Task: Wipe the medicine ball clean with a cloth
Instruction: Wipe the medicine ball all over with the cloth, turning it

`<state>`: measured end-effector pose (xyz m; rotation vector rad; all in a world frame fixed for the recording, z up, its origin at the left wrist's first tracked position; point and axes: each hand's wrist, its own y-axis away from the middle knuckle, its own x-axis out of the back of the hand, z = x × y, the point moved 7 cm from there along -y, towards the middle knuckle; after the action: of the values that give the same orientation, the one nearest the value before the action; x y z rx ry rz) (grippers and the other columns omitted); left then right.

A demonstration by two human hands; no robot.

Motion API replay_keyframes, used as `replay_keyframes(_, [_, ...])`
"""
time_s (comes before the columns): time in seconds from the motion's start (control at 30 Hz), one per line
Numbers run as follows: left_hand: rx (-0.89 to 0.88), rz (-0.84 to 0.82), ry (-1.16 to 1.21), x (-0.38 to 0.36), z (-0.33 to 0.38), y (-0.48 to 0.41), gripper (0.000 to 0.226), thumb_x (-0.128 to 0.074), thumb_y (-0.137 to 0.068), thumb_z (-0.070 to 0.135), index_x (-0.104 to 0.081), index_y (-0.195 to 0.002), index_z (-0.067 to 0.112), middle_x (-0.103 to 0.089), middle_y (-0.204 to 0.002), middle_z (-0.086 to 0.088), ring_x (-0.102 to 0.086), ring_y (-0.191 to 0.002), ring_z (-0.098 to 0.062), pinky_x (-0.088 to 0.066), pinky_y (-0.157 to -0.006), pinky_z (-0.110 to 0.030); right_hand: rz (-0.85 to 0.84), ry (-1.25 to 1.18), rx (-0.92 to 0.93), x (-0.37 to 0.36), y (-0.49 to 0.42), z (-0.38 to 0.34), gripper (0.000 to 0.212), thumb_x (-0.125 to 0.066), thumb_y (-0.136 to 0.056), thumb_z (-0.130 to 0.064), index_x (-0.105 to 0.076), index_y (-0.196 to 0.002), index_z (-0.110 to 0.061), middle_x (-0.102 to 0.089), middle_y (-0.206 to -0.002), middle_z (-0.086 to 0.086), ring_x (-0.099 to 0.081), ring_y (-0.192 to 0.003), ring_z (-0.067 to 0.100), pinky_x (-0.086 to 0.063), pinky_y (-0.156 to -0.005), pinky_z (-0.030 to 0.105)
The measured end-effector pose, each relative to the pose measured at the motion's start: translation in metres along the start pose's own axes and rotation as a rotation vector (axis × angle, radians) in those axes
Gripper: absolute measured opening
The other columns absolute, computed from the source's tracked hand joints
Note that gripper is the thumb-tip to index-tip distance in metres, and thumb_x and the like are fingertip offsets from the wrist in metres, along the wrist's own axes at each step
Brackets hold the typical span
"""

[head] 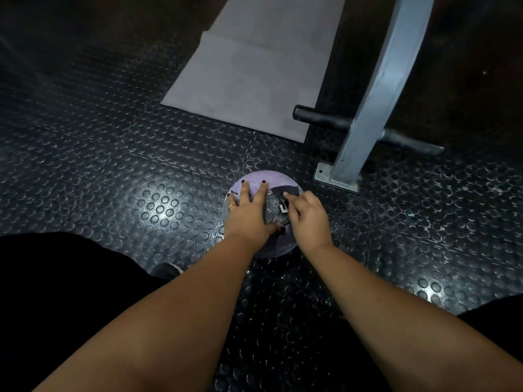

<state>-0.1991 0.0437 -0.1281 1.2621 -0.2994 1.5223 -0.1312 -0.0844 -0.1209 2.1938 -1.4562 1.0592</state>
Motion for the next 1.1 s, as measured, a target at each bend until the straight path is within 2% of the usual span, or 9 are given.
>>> replay_keyframes(0.17, [0.004,0.001,0.001,0.0,0.002,-0.001,0.101,-0.076,-0.086,0.041,-0.004,-0.157,0.043,0.011,-0.167,-0.001,0.002,-0.152,-0.043,-0.029,-0.115,-0.058,0.028,-0.02,-0.201,0.001,-0.014,0.017,0.03,-0.051,-0.095,-0.01,-0.064,-0.122,-0.008,-0.058,-0.099,0.008,-0.059,-0.091,0.024,-0.045,-0.086,0.025])
replay_keyframes(0.23, [0.01,-0.003,0.003,0.001,0.002,-0.001,0.101,-0.076,-0.086,0.042,-0.004,-0.157,0.043,0.011,-0.167,-0.001,0.003,-0.152,-0.043,-0.029,-0.115,-0.058,0.027,-0.003,-0.227,0.001,-0.017,0.017,0.03,-0.051,-0.095,-0.01,-0.064,-0.122,-0.006,-0.058,-0.099,0.01,-0.059,-0.091,0.025,-0.045,-0.085,0.024])
replay_keyframes(0.33, [0.015,-0.012,0.021,0.002,0.002,-0.002,0.1,-0.075,-0.087,0.04,-0.004,-0.158,0.041,0.011,-0.168,-0.002,0.003,-0.152,-0.043,-0.027,-0.116,-0.056,0.001,0.066,-0.071,-0.003,-0.012,-0.004,0.03,-0.054,-0.093,-0.009,-0.064,-0.121,-0.004,-0.057,-0.096,0.011,-0.057,-0.092,0.029,-0.051,-0.082,0.035])
replay_keyframes(0.47, [0.018,-0.008,0.016,0.003,0.001,-0.003,0.092,-0.066,-0.093,0.03,-0.002,-0.158,0.041,0.01,-0.168,-0.002,0.004,-0.152,-0.043,-0.031,-0.116,-0.051,-0.073,0.176,0.17,-0.012,0.003,-0.036,0.027,-0.061,-0.088,-0.008,-0.067,-0.114,-0.003,-0.059,-0.094,0.01,-0.056,-0.089,0.029,-0.051,-0.078,0.034])
replay_keyframes(0.53, [0.014,-0.009,0.015,0.002,0.001,-0.002,0.09,-0.064,-0.094,0.029,-0.002,-0.158,0.042,0.011,-0.168,-0.002,0.004,-0.152,-0.043,-0.032,-0.115,-0.05,-0.093,0.201,0.221,-0.014,0.003,-0.038,0.027,-0.063,-0.086,-0.007,-0.068,-0.112,-0.003,-0.059,-0.092,0.01,-0.057,-0.086,0.028,-0.052,-0.076,0.034])
replay_keyframes(0.73, [0.006,-0.011,0.018,0.002,0.002,-0.001,0.098,-0.072,-0.089,0.036,-0.003,-0.158,0.043,0.011,-0.168,0.0,0.003,-0.152,-0.043,-0.029,-0.116,-0.053,-0.047,0.087,0.071,-0.006,-0.007,-0.016,0.03,-0.057,-0.091,-0.011,-0.065,-0.12,-0.008,-0.057,-0.097,0.005,-0.053,-0.095,0.022,-0.049,-0.08,0.032])
replay_keyframes(0.97, [0.004,0.0,0.002,0.001,0.002,-0.004,0.102,-0.075,-0.084,0.048,-0.004,-0.157,0.043,0.01,-0.168,0.001,0.002,-0.151,-0.043,-0.028,-0.116,-0.056,0.01,0.11,-0.159,0.0,-0.021,0.015,0.027,-0.051,-0.093,-0.009,-0.067,-0.114,-0.005,-0.055,-0.095,0.011,-0.057,-0.09,0.03,-0.048,-0.078,0.035])
replay_keyframes(1.1, [0.019,-0.004,0.021,0.002,0.001,-0.006,0.099,-0.073,-0.088,0.04,-0.003,-0.158,0.043,0.01,-0.168,-0.001,0.003,-0.151,-0.043,-0.029,-0.117,-0.054,-0.028,0.119,0.015,-0.008,-0.013,-0.015,0.03,-0.055,-0.091,-0.009,-0.065,-0.119,-0.005,-0.058,-0.101,0.011,-0.054,-0.097,0.027,-0.047,-0.084,0.034])
